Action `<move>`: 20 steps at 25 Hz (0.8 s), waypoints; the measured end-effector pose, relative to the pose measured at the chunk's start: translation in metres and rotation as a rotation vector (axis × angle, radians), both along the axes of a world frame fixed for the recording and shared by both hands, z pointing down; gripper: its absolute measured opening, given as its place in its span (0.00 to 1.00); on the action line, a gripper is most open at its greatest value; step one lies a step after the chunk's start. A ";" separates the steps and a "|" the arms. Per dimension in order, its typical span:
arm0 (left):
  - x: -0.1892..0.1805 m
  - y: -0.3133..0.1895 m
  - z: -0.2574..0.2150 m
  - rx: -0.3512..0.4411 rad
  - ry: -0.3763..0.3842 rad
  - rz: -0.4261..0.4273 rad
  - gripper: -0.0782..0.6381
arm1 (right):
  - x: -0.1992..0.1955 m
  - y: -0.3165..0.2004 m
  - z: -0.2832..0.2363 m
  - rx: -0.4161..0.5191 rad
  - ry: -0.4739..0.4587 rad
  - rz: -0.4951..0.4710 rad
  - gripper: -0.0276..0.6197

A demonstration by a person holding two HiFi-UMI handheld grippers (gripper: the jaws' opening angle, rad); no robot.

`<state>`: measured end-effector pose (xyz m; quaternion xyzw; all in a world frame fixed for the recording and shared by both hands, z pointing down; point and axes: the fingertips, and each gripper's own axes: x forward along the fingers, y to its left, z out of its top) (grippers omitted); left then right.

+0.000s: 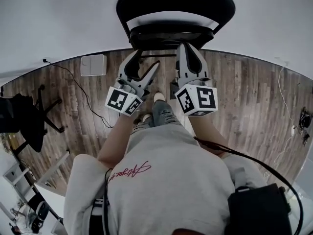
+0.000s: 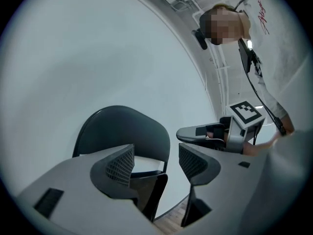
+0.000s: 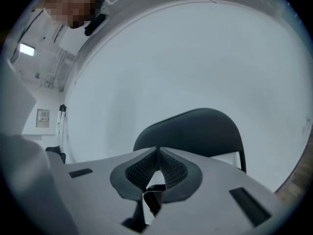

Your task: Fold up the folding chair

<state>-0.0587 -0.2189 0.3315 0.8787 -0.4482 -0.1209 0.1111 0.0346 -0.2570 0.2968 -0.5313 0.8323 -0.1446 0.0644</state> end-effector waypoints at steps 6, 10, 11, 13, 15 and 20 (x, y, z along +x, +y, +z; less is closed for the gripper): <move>0.015 0.032 -0.039 0.068 0.014 0.073 0.33 | -0.021 0.048 -0.028 0.125 0.141 -0.024 0.07; 0.019 0.061 -0.052 0.106 -0.036 0.113 0.20 | -0.036 0.083 -0.039 0.162 0.166 -0.043 0.07; 0.017 0.068 -0.055 0.116 -0.047 0.114 0.17 | -0.040 0.090 -0.039 0.166 0.171 -0.048 0.07; 0.014 0.081 -0.062 0.137 -0.071 0.122 0.15 | -0.049 0.106 -0.038 0.171 0.185 -0.060 0.07; 0.012 0.097 -0.070 0.171 -0.090 0.141 0.13 | -0.056 0.122 -0.036 0.171 0.193 -0.070 0.07; -0.005 0.129 -0.081 0.199 -0.092 0.115 0.13 | -0.066 0.164 -0.034 0.145 0.166 -0.088 0.07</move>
